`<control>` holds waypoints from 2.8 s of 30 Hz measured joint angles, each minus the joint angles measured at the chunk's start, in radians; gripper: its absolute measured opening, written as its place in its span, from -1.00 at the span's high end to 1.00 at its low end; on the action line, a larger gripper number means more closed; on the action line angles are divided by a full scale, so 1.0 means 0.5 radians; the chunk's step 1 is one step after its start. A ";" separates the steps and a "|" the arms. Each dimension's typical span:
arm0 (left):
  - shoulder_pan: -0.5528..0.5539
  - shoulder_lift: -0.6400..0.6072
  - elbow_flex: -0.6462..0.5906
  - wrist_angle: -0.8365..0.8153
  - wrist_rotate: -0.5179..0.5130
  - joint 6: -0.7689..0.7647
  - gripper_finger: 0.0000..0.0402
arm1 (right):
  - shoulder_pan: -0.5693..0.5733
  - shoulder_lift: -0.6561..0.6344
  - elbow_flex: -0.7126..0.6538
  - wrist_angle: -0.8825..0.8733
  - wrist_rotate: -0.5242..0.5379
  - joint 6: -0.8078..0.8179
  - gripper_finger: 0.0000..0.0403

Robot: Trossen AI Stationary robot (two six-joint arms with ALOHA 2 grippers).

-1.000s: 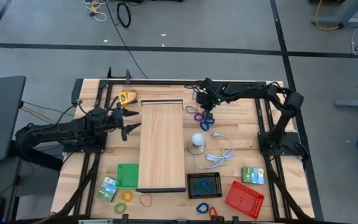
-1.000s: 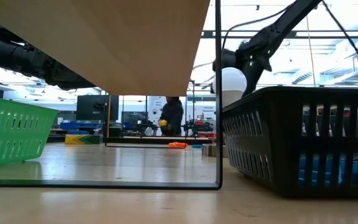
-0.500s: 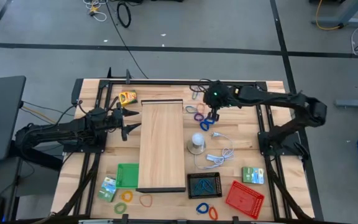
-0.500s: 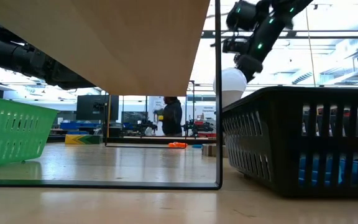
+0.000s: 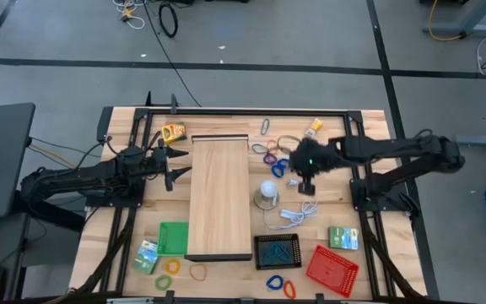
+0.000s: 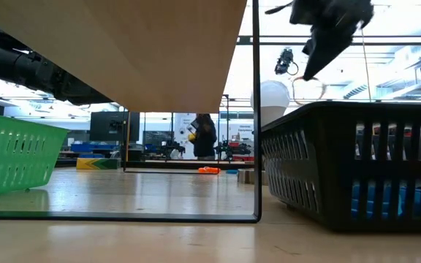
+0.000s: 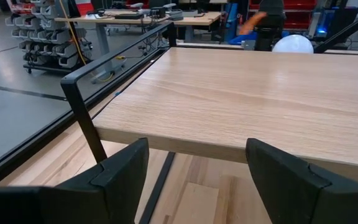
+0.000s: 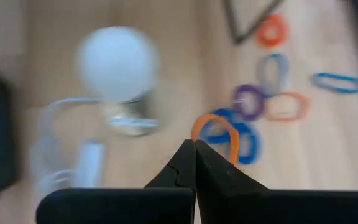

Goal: Pick & Place Office Desk Supplies
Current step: Put the top right orange rubber band into the black bin, then put the top orange rubber band into the black bin

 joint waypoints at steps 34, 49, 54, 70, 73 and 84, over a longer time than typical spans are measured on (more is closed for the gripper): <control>0.000 0.000 0.000 0.000 0.007 0.022 -0.36 | 0.964 0.696 0.000 0.836 -0.737 1.074 1.00; 0.001 0.000 0.000 0.000 0.007 0.040 -0.36 | 0.973 0.874 0.000 0.886 -0.639 1.103 0.54; 0.001 0.000 0.000 0.000 0.007 0.044 -0.36 | 0.975 0.874 0.000 0.892 -0.629 1.105 0.22; 0.001 0.000 0.000 0.001 0.007 0.057 -0.36 | 0.945 0.486 -0.020 1.215 0.152 0.319 0.19; 0.001 0.000 0.000 0.002 0.007 0.056 -0.36 | 0.895 0.327 -0.126 1.273 0.224 0.189 0.19; 0.001 0.000 0.000 0.011 0.007 0.059 -0.36 | 0.312 -0.388 -0.964 1.832 0.239 -0.105 0.19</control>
